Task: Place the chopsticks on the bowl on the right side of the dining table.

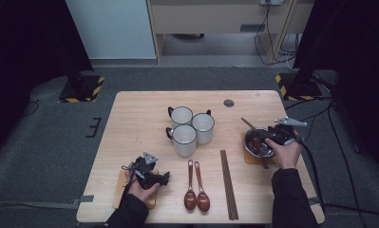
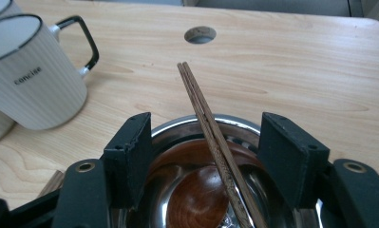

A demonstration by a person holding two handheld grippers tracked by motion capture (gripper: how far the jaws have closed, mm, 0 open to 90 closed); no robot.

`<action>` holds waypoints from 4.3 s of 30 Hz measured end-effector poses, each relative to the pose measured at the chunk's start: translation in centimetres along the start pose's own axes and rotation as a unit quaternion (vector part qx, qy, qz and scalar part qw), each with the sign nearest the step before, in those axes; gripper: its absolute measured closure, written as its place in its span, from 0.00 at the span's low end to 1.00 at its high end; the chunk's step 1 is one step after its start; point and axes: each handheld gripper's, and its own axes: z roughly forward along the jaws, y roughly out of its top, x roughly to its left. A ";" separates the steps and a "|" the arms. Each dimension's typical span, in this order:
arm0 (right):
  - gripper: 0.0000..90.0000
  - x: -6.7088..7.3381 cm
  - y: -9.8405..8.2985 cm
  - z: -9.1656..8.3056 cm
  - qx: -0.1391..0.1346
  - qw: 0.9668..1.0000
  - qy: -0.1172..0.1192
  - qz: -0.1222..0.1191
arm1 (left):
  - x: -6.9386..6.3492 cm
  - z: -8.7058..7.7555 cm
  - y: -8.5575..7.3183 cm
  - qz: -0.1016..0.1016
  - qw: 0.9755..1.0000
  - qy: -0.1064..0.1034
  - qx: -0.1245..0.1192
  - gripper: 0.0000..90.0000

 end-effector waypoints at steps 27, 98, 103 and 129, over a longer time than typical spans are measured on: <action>0.39 0.2 -0.8 2.3 0.050 0.999 0.002 -0.020 | 0.0 0.0 0.0 0.000 1.000 0.000 0.000 0.00; 0.73 -1.4 -5.2 -7.7 0.022 1.000 0.013 0.010 | 0.0 0.0 0.0 0.000 1.000 0.000 0.000 0.00; 0.78 -1.9 -5.5 -7.9 0.028 0.999 0.016 0.016 | 0.0 0.0 0.0 0.000 1.000 0.000 0.000 0.00; 0.73 -3.0 -6.2 -7.5 0.062 0.998 -0.016 0.025 | 0.0 0.0 0.0 0.000 1.000 0.000 0.000 0.00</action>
